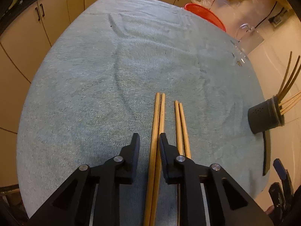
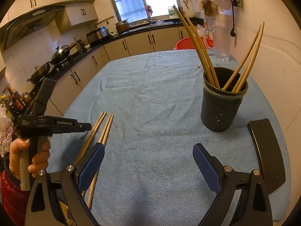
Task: Organize utensils
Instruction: 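Move both open grippers back to the chopstick pile, then grasp a chopstick with the left gripper while the right gripper grasps another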
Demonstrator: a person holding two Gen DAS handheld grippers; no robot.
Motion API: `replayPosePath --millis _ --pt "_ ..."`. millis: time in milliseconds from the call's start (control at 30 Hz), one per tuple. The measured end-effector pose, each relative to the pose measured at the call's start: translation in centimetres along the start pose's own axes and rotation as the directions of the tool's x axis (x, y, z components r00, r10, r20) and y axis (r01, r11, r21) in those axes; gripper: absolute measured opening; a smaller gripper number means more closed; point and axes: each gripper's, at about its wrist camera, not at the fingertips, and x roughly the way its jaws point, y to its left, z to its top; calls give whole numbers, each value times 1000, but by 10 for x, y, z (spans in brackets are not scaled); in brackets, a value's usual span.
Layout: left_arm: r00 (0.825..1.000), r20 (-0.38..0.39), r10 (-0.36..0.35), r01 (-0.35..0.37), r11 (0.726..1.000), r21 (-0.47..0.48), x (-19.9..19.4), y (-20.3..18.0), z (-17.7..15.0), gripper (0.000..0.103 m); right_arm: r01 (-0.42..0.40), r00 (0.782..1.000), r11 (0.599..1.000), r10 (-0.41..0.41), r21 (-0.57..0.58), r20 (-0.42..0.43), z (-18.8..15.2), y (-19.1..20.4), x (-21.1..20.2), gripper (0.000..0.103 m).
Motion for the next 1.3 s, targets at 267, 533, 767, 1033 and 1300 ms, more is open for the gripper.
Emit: replayPosePath --millis 267,533,767,1033,1300 --pt "997 2 72 -72 996 54 9 -11 3 17 -3 1000 1000 3 2 -10 -1 3 1 97" --pt "993 28 114 -114 993 13 -6 10 -13 6 -24 998 1000 24 3 -50 6 7 13 94" --pt "996 46 74 -72 996 -57 -18 43 -27 6 -124 962 991 134 56 -236 31 29 64 58" --pt "998 52 27 -24 998 -53 -20 49 -28 6 -136 918 989 145 50 -368 41 71 124 33" --pt "998 55 2 0 999 -47 -16 49 -25 6 -74 907 997 76 21 -415 43 90 158 24"
